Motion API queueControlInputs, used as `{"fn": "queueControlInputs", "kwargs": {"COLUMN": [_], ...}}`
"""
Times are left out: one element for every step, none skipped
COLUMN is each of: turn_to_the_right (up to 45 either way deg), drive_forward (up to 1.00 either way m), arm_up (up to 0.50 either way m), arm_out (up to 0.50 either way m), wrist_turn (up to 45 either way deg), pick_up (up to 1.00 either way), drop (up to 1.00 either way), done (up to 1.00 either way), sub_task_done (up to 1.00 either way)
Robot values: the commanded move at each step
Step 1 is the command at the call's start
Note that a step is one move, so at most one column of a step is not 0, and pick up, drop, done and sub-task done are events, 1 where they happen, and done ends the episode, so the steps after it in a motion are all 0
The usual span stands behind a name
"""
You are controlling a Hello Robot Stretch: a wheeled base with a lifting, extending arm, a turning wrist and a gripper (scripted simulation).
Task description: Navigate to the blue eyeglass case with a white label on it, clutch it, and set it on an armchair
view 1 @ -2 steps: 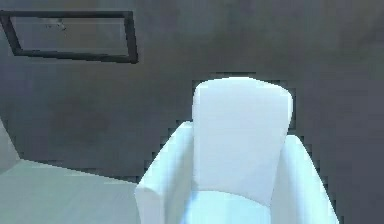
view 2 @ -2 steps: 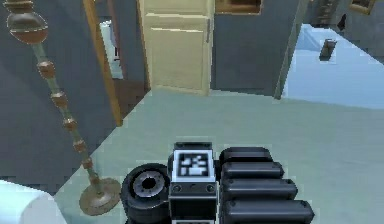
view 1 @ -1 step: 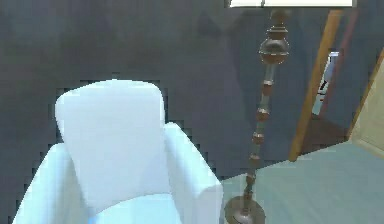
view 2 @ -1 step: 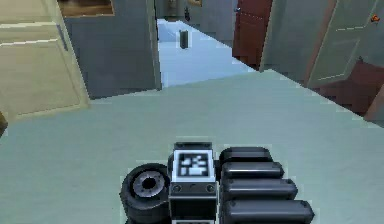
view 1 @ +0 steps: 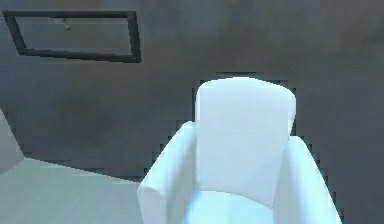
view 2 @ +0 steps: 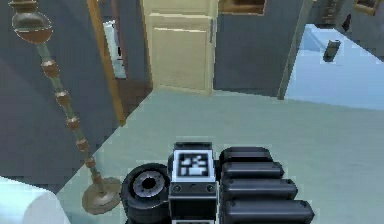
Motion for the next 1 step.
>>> {"fn": "queueControlInputs", "kwargs": {"turn_to_the_right": [36.0], "drive_forward": [0.0], "arm_up": [0.0], "arm_out": [0.0], "wrist_turn": [0.0], "pick_up": [0.0], "drop": [0.0], "done": [0.0], "sub_task_done": [0.0]}}
